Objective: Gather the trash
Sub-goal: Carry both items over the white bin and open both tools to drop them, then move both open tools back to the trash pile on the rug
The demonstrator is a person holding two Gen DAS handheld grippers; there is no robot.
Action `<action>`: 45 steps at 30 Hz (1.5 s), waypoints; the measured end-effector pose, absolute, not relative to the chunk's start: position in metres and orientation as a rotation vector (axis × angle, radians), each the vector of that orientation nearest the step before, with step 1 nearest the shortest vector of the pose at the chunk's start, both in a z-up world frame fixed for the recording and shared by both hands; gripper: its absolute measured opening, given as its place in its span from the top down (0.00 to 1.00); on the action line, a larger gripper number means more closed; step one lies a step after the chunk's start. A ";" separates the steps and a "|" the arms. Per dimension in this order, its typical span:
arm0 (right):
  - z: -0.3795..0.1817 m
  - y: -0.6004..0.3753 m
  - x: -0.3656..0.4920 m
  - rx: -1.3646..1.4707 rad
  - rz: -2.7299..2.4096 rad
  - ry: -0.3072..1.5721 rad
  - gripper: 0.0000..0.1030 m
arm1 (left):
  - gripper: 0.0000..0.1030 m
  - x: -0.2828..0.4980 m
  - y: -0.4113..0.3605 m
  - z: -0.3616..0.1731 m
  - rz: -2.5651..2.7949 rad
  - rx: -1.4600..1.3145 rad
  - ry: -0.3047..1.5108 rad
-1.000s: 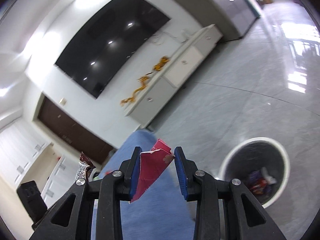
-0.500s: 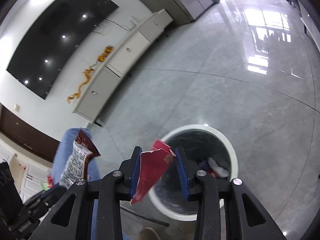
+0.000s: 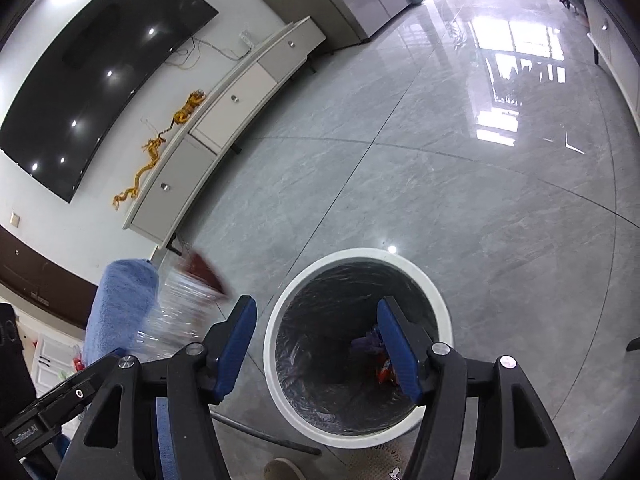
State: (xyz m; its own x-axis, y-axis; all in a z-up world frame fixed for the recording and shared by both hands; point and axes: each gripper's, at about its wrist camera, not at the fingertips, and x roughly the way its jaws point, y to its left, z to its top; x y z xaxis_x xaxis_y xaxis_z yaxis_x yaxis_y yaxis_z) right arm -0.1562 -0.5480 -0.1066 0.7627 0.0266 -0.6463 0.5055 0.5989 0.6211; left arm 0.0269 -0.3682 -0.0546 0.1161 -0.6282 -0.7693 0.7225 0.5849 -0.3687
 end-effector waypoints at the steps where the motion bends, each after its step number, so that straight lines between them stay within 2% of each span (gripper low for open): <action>1: -0.104 -0.550 -0.161 0.898 -0.313 0.654 0.40 | 0.35 0.027 -0.367 -0.053 -0.988 0.096 1.046; 9: -0.075 -0.555 -0.202 0.907 -0.368 0.579 0.40 | 0.35 0.021 -0.358 -0.036 -0.973 0.067 1.018; 23: 0.040 -0.499 -0.229 0.729 -0.297 0.393 0.40 | 0.35 -0.024 -0.274 0.071 -0.925 0.039 0.747; 33: 0.128 -0.421 -0.234 0.548 -0.174 0.294 0.40 | 0.35 -0.058 -0.161 0.126 -0.823 0.022 0.547; 45: 0.184 -0.327 -0.200 0.407 -0.023 0.256 0.40 | 0.38 -0.053 0.015 0.125 -0.569 -0.036 0.464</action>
State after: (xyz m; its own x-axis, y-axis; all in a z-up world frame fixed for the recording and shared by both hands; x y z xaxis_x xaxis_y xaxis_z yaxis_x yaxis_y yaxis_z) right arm -0.1998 -0.3273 0.1840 0.9676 0.0287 -0.2509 0.0734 0.9186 0.3882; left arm -0.0530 0.0146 0.1251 0.7423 -0.5274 -0.4133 0.5115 0.8444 -0.1590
